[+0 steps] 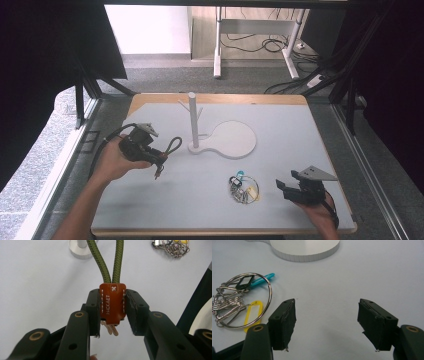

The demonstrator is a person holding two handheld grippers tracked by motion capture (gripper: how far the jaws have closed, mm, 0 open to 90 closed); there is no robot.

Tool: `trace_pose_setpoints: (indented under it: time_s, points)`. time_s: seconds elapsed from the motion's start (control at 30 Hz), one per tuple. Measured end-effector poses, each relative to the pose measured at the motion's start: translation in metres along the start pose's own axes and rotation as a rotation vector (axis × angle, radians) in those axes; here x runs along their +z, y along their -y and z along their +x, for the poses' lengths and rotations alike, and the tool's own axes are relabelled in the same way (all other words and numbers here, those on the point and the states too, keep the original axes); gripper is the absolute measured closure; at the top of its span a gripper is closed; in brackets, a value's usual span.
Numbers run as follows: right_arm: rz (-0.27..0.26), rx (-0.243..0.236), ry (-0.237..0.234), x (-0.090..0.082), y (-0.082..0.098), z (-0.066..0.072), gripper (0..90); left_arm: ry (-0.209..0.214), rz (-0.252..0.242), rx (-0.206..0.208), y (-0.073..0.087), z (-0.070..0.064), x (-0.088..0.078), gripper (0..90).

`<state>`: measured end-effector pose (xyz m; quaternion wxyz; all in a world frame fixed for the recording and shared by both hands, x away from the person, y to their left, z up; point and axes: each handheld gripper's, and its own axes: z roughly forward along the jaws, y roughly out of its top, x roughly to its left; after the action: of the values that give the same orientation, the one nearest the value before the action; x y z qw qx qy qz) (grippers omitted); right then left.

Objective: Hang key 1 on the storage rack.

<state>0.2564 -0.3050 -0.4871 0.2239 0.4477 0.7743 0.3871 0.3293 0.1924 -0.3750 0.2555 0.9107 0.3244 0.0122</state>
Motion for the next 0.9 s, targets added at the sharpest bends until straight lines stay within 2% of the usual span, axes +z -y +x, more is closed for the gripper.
trace_pose_setpoints:
  time_s: [0.3, 0.63, 0.9]
  points:
    - [-0.002, 0.003, 0.007, 0.000, 0.001, -0.001, 31.3, -0.005, -0.001, -0.022, -0.005, 0.009, -0.011, 66.5]
    - [0.001, 0.004, 0.008, 0.001, 0.001, -0.001, 31.3, -0.012, -0.001, -0.041, -0.009, 0.018, -0.014, 66.5]
    - [0.002, 0.004, 0.008, 0.001, 0.001, -0.001, 31.3, -0.011, -0.012, -0.044, -0.015, 0.020, -0.018, 66.5]
